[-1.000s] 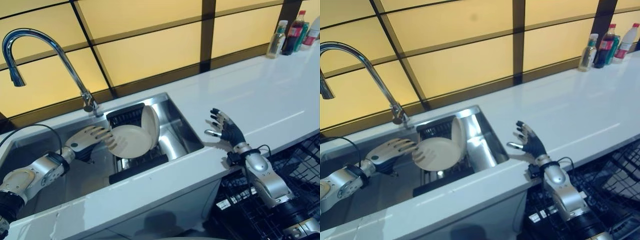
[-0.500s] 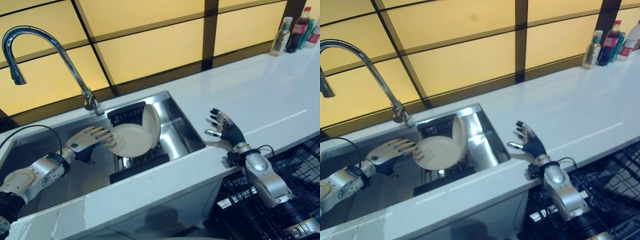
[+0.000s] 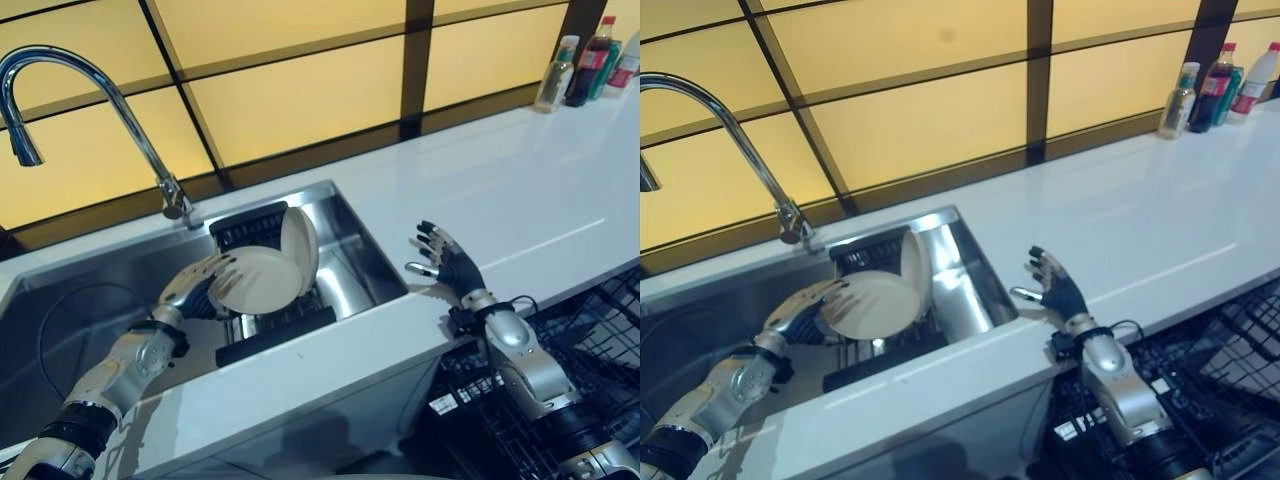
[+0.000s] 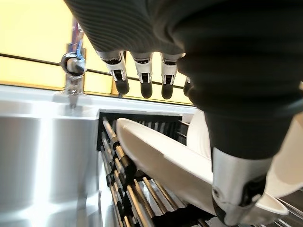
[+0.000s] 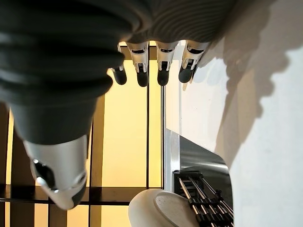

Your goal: Pick up plates and place into dishwasher.

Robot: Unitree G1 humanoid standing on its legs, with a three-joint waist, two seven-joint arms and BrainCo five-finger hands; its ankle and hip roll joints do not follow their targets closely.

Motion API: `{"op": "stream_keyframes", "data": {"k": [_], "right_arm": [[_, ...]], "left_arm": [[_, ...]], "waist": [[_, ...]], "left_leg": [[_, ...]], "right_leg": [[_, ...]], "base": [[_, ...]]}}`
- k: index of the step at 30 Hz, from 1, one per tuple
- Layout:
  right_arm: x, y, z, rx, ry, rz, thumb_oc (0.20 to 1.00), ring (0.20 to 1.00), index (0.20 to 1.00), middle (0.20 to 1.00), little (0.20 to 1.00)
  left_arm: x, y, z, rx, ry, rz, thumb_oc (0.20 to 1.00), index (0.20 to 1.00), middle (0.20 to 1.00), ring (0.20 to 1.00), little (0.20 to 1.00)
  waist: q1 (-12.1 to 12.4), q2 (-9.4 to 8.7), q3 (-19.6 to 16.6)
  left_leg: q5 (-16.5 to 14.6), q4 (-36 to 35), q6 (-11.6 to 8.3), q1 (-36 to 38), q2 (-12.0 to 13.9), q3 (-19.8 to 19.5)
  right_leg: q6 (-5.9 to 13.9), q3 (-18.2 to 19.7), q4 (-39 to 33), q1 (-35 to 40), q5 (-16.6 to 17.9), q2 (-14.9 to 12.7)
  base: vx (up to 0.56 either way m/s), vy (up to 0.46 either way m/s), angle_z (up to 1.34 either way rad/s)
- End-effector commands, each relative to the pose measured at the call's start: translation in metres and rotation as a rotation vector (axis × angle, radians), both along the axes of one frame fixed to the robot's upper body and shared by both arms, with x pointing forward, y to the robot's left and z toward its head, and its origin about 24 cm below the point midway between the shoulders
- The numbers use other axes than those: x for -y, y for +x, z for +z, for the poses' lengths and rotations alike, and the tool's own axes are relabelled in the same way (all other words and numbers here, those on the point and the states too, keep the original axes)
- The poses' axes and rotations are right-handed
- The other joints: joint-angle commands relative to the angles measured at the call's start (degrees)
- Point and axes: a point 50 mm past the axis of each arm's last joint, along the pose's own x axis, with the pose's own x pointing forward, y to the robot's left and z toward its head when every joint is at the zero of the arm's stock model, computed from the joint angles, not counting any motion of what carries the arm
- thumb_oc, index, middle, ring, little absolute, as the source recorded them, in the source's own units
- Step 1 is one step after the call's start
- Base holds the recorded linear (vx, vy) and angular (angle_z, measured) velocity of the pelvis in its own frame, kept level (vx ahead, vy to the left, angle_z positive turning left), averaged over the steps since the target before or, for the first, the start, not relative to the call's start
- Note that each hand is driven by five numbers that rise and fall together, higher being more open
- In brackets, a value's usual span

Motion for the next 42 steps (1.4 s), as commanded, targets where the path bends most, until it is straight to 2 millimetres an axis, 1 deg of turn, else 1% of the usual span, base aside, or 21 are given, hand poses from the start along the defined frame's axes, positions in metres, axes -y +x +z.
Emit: {"op": "stream_keyframes", "data": {"k": [1,5,9,16,25,29,32,35,36,42], "right_arm": [[0.001,-0.005,0.002,0.026,0.013,-0.001,1.0,1.0,1.0,1.0,1.0],[0.002,-0.007,-0.001,0.011,0.015,-0.003,1.0,1.0,1.0,1.0,1.0],[0.005,-0.009,-0.003,0.0,0.011,0.001,1.0,1.0,1.0,1.0,1.0],[0.01,-0.012,-0.004,-0.016,0.001,-0.001,1.0,1.0,1.0,1.0,1.0],[0.016,-0.02,-0.011,-0.046,0.002,-0.016,1.0,1.0,1.0,1.0,1.0],[0.022,-0.022,-0.01,-0.063,-0.023,-0.017,1.0,1.0,1.0,1.0,1.0],[0.027,-0.022,-0.008,-0.073,-0.041,-0.015,1.0,1.0,1.0,1.0,1.0],[0.03,-0.022,-0.007,-0.077,-0.046,-0.012,1.0,1.0,1.0,1.0,1.0],[0.031,-0.023,-0.008,-0.083,-0.046,-0.011,1.0,1.0,1.0,1.0,1.0],[0.038,-0.028,-0.01,-0.12,-0.071,-0.014,1.0,1.0,1.0,1.0,1.0]], "left_arm": [[-0.014,0.01,0.025,0.073,-0.037,0.063,1.0,1.0,1.0,1.0,1.0],[-0.01,0.009,0.022,0.043,-0.027,0.051,1.0,1.0,1.0,1.0,1.0],[-0.01,0.006,0.017,0.024,-0.027,0.054,1.0,1.0,1.0,1.0,1.0],[-0.005,0.001,0.004,-0.044,-0.025,0.034,1.0,1.0,1.0,1.0,1.0],[0.003,-0.005,-0.006,-0.108,-0.1,0.031,1.0,1.0,1.0,1.0,1.0],[0.009,-0.008,-0.014,-0.083,-0.12,0.064,1.0,1.0,1.0,1.0,1.0],[0.012,-0.008,-0.019,-0.002,-0.11,0.135,1.0,1.0,1.0,1.0,1.0],[0.014,-0.008,-0.023,0.059,-0.099,0.171,1.0,1.0,1.0,1.0,1.0],[0.017,-0.008,-0.024,0.091,-0.067,0.175,1.0,1.0,1.0,1.0,1.0],[0.023,-0.012,-0.04,0.099,0.024,0.194,1.0,1.0,1.0,1.0,1.0]], "waist": [[0.8,-1.47,-2.5],[0.5,-1.3,-2.3],[0.3,-1.09,-2.0],[-0.3,-0.57,-1.0],[-1.4,0.4,-0.2],[-2.2,1.56,0.4],[-3.0,2.37,1.2],[-3.5,2.48,1.8],[-3.6,2.4,1.9],[-5.0,2.41,2.4]], "left_leg": [[-4.5,1.6,0.1,-1.0,-0.3,2.9],[-4.4,1.4,0.06,-0.6,-0.2,3.0],[-4.3,1.4,0.02,-0.5,-0.2,3.1],[-4.1,1.7,0.08,-0.7,-0.4,3.0],[-3.6,1.4,-0.01,-0.6,-0.7,3.4],[-3.2,1.9,-0.03,-1.0,-1.1,3.5],[-2.8,2.3,-0.01,-1.6,-1.5,3.6],[-2.5,2.5,-0.03,-1.9,-1.6,3.6],[-2.3,2.6,-0.1,-2.0,-1.5,3.7],[-1.6,3.1,-0.51,-1.7,-1.5,3.9]], "right_leg": [[2.1,0.8,4.4,-6.4,-1.1,-1.9],[2.18,0.9,4.4,-6.1,-1.0,-2.0],[2.26,1.1,4.4,-6.0,-0.8,-2.1],[2.43,1.4,4.7,-6.3,-0.5,-2.5],[3.08,1.7,4.7,-6.2,0.0,-3.2],[3.27,2.2,5.5,-6.9,0.2,-3.8],[3.34,3.1,6.2,-7.8,0.3,-4.2],[3.35,3.5,6.3,-8.2,0.5,-4.4],[3.42,3.6,6.3,-8.1,0.7,-4.5],[3.59,4.0,6.6,-7.8,1.2,-4.9]], "base": [[0.03,-0.008,-0.01],[0.03,-0.002,-0.01],[0.04,0.01,0.0],[0.01,0.005,0.0],[0.04,0.007,0.0],[0.05,0.064,-0.07],[0.03,0.081,-0.07],[0.02,0.018,-0.01],[0.05,-0.001,-0.02],[0.09,0.028,-0.05]]}}
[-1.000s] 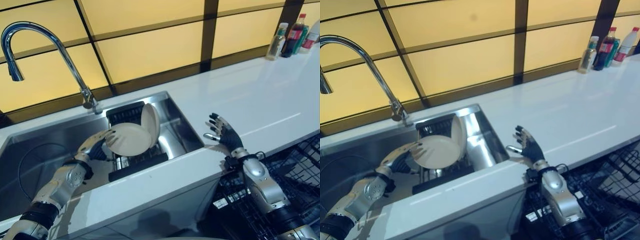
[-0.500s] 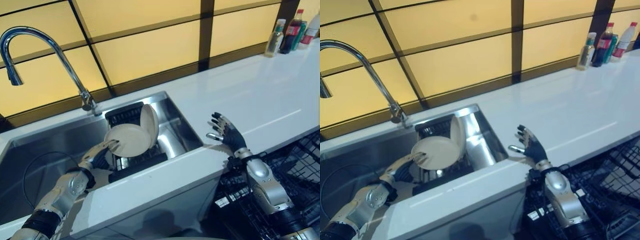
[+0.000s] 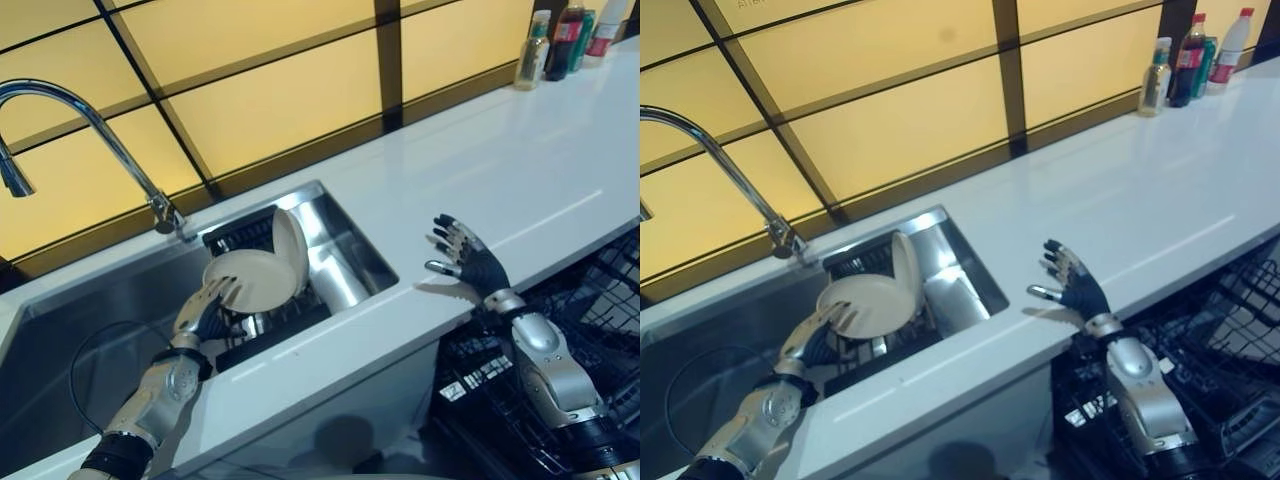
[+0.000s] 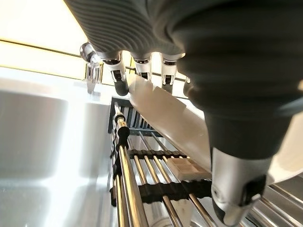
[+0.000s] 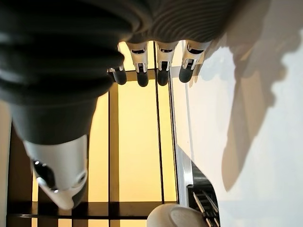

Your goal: Pick up plates and place into dishwasher.

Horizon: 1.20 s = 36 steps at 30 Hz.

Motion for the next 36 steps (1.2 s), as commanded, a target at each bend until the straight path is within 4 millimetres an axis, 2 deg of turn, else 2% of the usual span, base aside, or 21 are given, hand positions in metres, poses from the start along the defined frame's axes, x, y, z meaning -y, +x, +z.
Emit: {"op": "stream_keyframes", "data": {"k": [1,9,14,18,24,26,27,28,29,36], "right_arm": [[0.015,-0.018,-0.03,-0.181,-0.063,-0.026,1.0,1.0,1.0,1.0,1.0],[0.039,-0.028,-0.022,-0.23,-0.129,-0.029,1.0,1.0,1.0,1.0,1.0],[0.043,-0.023,-0.014,-0.216,-0.147,-0.017,1.0,1.0,1.0,1.0,1.0],[0.037,-0.01,-0.003,-0.16,-0.15,-0.023,1.0,1.0,1.0,1.0,1.0],[0.019,0.019,0.025,-0.018,-0.14,-0.026,1.0,1.0,1.0,1.0,1.0],[0.015,0.023,0.029,0.001,-0.139,-0.024,1.0,1.0,1.0,1.0,1.0],[0.013,0.024,0.03,0.005,-0.141,-0.022,1.0,1.0,1.0,1.0,1.0],[0.013,0.025,0.031,0.005,-0.144,-0.022,1.0,1.0,1.0,1.0,1.0],[0.013,0.024,0.03,0.001,-0.147,-0.023,1.0,1.0,1.0,1.0,1.0],[0.014,0.017,0.024,-0.035,-0.17,-0.021,1.0,1.0,1.0,1.0,1.0]], "left_arm": [[-0.004,0.01,0.007,0.097,0.096,0.031,1.0,1.0,1.0,1.0,1.0],[-0.011,-0.003,-0.013,0.072,0.239,0.068,1.0,1.0,1.0,1.0,1.0],[-0.008,0.001,-0.017,0.093,0.36,0.016,1.0,1.0,1.0,1.0,1.0],[0.001,0.015,-0.006,0.21,0.567,-0.071,1.0,1.0,1.0,1.0,1.0],[-0.013,0.048,0.028,0.328,0.776,0.021,1.0,1.0,1.0,1.0,1.0],[-0.013,0.056,0.036,0.357,0.793,0.048,0.639,0.639,0.639,0.639,0.639],[-0.013,0.058,0.039,0.367,0.794,0.058,0.548,0.548,0.548,0.548,0.548],[-0.011,0.06,0.04,0.37,0.795,0.063,0.338,0.338,0.338,0.338,0.338],[-0.01,0.062,0.039,0.352,0.793,0.07,0.2,0.2,0.2,0.2,0.2],[0.0,0.058,0.02,0.252,0.739,0.07,0.2,0.2,0.2,0.2,0.2]], "waist": [[-0.9,-2.57,-0.7],[-2.6,-2.67,0.1],[-3.4,-3.25,1.6],[-3.2,-3.81,3.6],[-3.2,-4.74,8.6],[-3.3,-4.83,9.5],[-3.4,-4.76,9.8],[-3.5,-4.69,10.1],[-3.6,-4.58,10.1],[-4.3,-3.98,10.0]], "left_leg": [[-1.5,3.1,-0.57,-4.2,-1.1,2.1],[-0.8,4.8,-0.71,-4.8,-1.1,2.6],[-0.3,6.6,-0.91,-7.7,-0.4,3.1],[0.0,9.1,-1.09,-12.9,0.1,3.5],[1.1,10.2,-1.54,-19.8,0.4,3.8],[1.5,9.9,-1.64,-20.5,0.3,3.9],[1.7,9.8,-1.66,-20.6,0.2,4.0],[1.9,9.6,-1.62,-20.6,0.0,4.0],[2.1,9.5,-1.61,-20.4,-0.1,3.9],[2.7,8.4,-1.5,-17.7,-0.6,3.9]], "right_leg": [[2.8,1.8,5.5,-8.6,1.5,-4.0],[2.78,3.0,7.0,-9.2,1.6,-4.6],[2.74,4.2,8.7,-12.1,1.5,-4.8],[2.64,5.3,10.6,-17.2,2.0,-5.1],[2.24,6.4,12.1,-24.8,3.0,-4.7],[2.13,6.4,12.3,-25.8,3.3,-4.7],[2.08,6.4,12.4,-26.0,3.5,-4.7],[2.05,6.4,12.5,-26.1,3.6,-4.7],[2.03,6.3,12.6,-26.0,3.8,-4.8],[1.92,6.3,12.2,-24.0,4.4,-4.9]], "base": [[0.09,0.071,-0.11],[0.08,0.078,-0.08],[-0.02,0.038,-0.1],[-0.19,0.01,-0.11],[-0.27,-0.004,-0.13],[-0.1,0.031,0.01],[-0.03,0.045,0.0],[0.02,0.051,0.02],[0.05,0.052,0.05],[0.08,0.036,-0.01]]}}
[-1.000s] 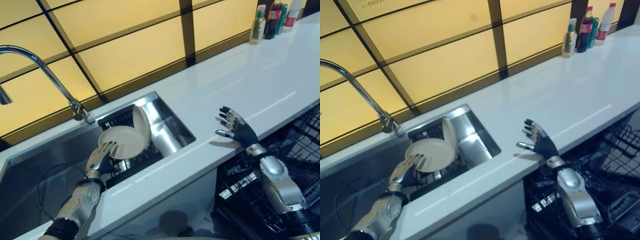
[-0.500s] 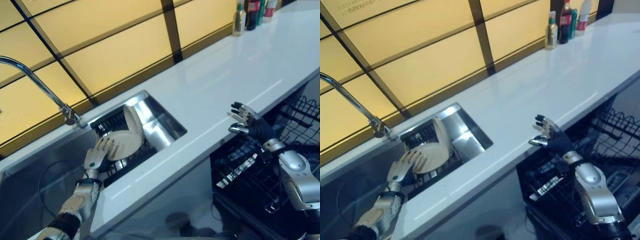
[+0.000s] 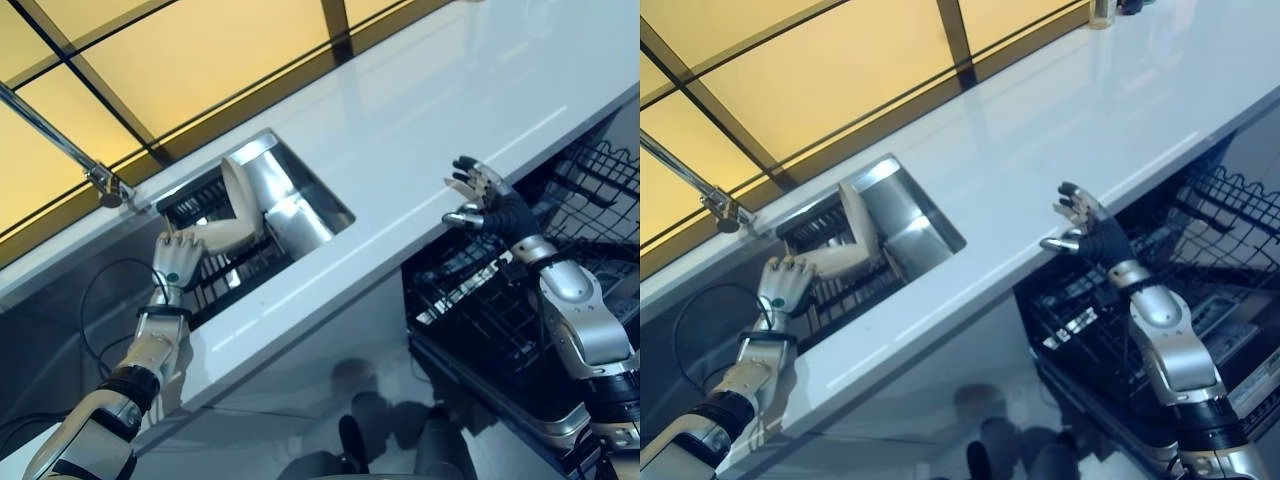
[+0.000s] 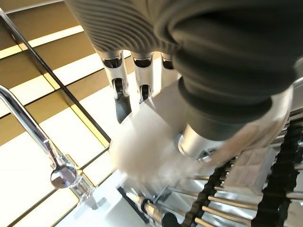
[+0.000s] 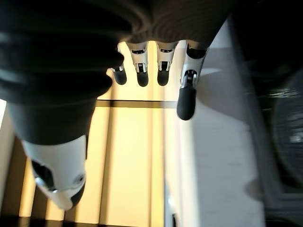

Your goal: Pick up plates and place into dishwasher.

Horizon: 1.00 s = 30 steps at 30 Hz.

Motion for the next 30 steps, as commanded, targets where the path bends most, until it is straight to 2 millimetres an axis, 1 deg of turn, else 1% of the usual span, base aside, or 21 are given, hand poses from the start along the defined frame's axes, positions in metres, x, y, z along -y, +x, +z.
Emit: {"op": "stream_keyframes", "data": {"k": [1,8,13,17,25,28,30], "right_arm": [[0.002,-0.007,-0.038,-0.181,-0.015,-0.029,1.0,1.0,1.0,1.0,1.0],[0.007,-0.014,-0.048,-0.233,-0.029,-0.027,1.0,1.0,1.0,1.0,1.0],[0.007,-0.016,-0.052,-0.254,-0.039,-0.02,1.0,1.0,1.0,1.0,1.0],[0.01,-0.018,-0.054,-0.259,-0.051,-0.021,1.0,1.0,1.0,1.0,1.0],[0.023,-0.029,-0.058,-0.282,-0.056,-0.034,1.0,1.0,1.0,1.0,1.0],[0.027,-0.034,-0.058,-0.284,-0.057,-0.036,1.0,1.0,1.0,1.0,1.0],[0.029,-0.037,-0.056,-0.278,-0.053,-0.039,1.0,1.0,1.0,1.0,1.0]], "left_arm": [[0.031,0.0,-0.026,-0.051,-0.095,-0.02,0.2,0.2,0.2,0.2,0.2],[0.03,-0.013,-0.045,-0.102,-0.14,-0.006,0.2,0.2,0.2,0.2,0.2],[0.03,-0.021,-0.054,-0.108,-0.162,0.008,0.2,0.2,0.2,0.2,0.2],[0.023,-0.027,-0.058,-0.094,-0.205,0.045,0.2,0.2,0.2,0.2,0.2],[0.005,-0.047,-0.064,-0.012,-0.341,0.119,0.2,0.2,0.2,0.2,0.2],[-0.002,-0.056,-0.064,0.06,-0.418,0.152,0.2,0.2,0.2,0.2,0.2],[-0.004,-0.061,-0.059,0.151,-0.479,0.144,0.2,0.2,0.2,0.2,0.2]], "waist": [[-2.2,-3.32,4.6],[-2.5,-2.9,3.5],[-2.4,-2.51,2.7],[-2.2,-2.11,2.0],[-1.6,-1.23,-0.1],[-1.5,-1.0,-0.7],[-1.1,-0.96,-1.0]], "left_leg": [[2.3,1.8,-1.35,-1.6,0.0,-0.9],[2.2,0.7,-1.41,1.4,-0.1,-0.9],[1.7,0.6,-1.4,2.5,-0.4,-1.0],[1.3,0.3,-1.36,3.5,-0.7,-1.4],[0.5,-0.4,-1.29,5.8,-1.5,-2.0],[0.2,-1.0,-1.21,6.8,-1.8,-2.3],[0.0,-1.2,-1.11,7.3,-2.0,-2.7]], "right_leg": [[3.39,-0.7,-14.8,4.4,11.1,-1.2],[3.05,-1.4,-15.4,7.0,10.8,-1.0],[2.69,-2.0,-15.4,8.2,10.3,-1.1],[2.43,-2.6,-15.7,9.2,10.0,-1.3],[2.03,-4.3,-16.6,11.9,9.3,-1.7],[1.8,-4.8,-17.1,13.1,8.9,-1.7],[1.66,-5.2,-17.2,13.6,8.7,-1.7]], "base": [[0.11,0.028,-0.06],[0.08,0.021,-0.04],[0.04,0.023,-0.01],[0.02,0.015,0.03],[0.01,0.011,0.05],[0.0,0.013,0.07],[-0.04,-0.001,0.06]]}}
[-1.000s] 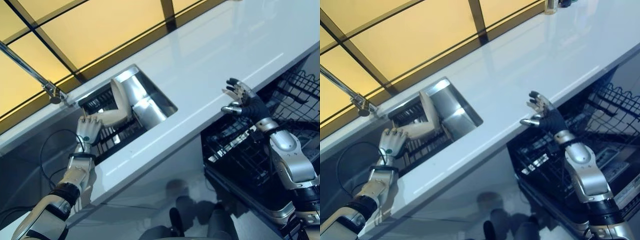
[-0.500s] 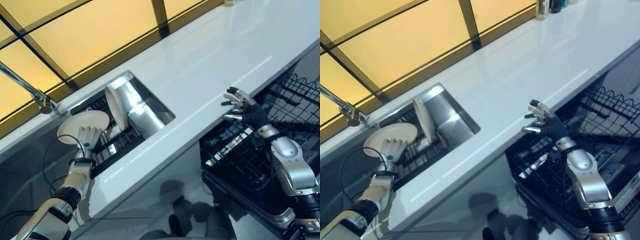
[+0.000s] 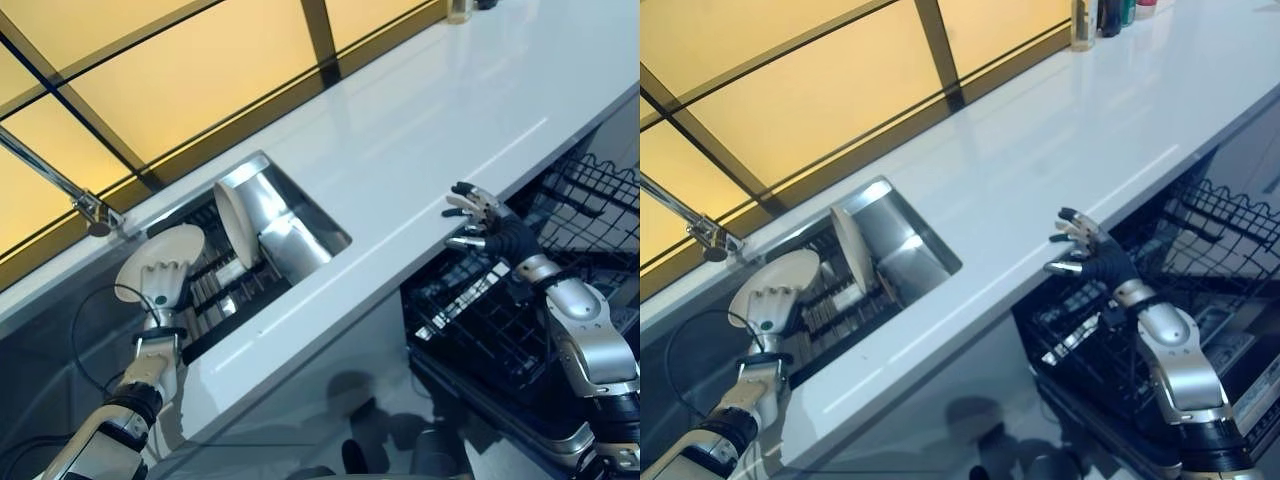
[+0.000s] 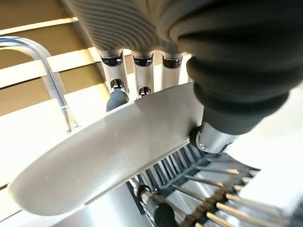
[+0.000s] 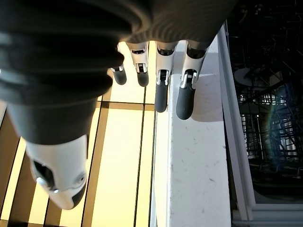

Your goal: Pick up plates and place into dishwasher.

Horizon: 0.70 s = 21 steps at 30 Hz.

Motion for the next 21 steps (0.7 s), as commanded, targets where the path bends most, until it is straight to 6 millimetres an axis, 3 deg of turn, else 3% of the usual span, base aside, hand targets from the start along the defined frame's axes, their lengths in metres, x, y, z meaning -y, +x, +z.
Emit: {"op": "stream_keyframes", "data": {"k": [1,10,16,21], "right_arm": [[0.02,-0.023,-0.045,-0.221,-0.021,-0.076,1.0,1.0,1.0,1.0,1.0],[0.026,-0.047,-0.047,-0.206,0.018,-0.091,1.0,1.0,1.0,1.0,1.0],[0.027,-0.057,-0.044,-0.194,0.058,-0.09,1.0,1.0,1.0,1.0,1.0],[0.021,-0.06,-0.044,-0.178,0.081,-0.075,1.0,1.0,1.0,1.0,1.0]], "left_arm": [[0.011,-0.033,-0.024,0.112,-0.158,0.001,0.2,0.2,0.2,0.2,0.2],[0.005,-0.055,0.015,0.414,-0.221,-0.107,0.2,0.2,0.2,0.2,0.2],[-0.002,-0.062,0.042,0.469,-0.203,-0.156,0.2,0.2,0.2,0.2,0.2],[0.0,-0.062,0.058,0.478,-0.328,-0.214,0.2,0.2,0.2,0.2,0.2]], "waist": [[1.9,-2.18,-3.3],[4.3,-3.33,-5.5],[5.7,-4.39,-7.3],[6.6,-5.1,-8.9]], "left_leg": [[-1.4,2.4,-1.72,-3.4,-1.4,-1.8],[-2.4,1.4,-1.23,-1.2,-0.9,-3.3],[-3.1,0.4,-1.03,0.1,-0.5,-4.4],[-3.7,-0.1,-1.03,1.1,-0.2,-5.3]], "right_leg": [[0.75,-3.0,-14.9,2.9,10.9,-1.2],[0.22,-4.8,-15.4,5.4,9.8,-0.9],[0.04,-5.8,-16.5,7.2,9.3,-0.2],[0.11,-6.4,-17.5,8.8,8.9,0.3]], "base": [[-0.05,-0.014,0.1],[-0.06,-0.041,0.14],[-0.07,-0.075,0.08],[-0.06,-0.075,0.07]]}}
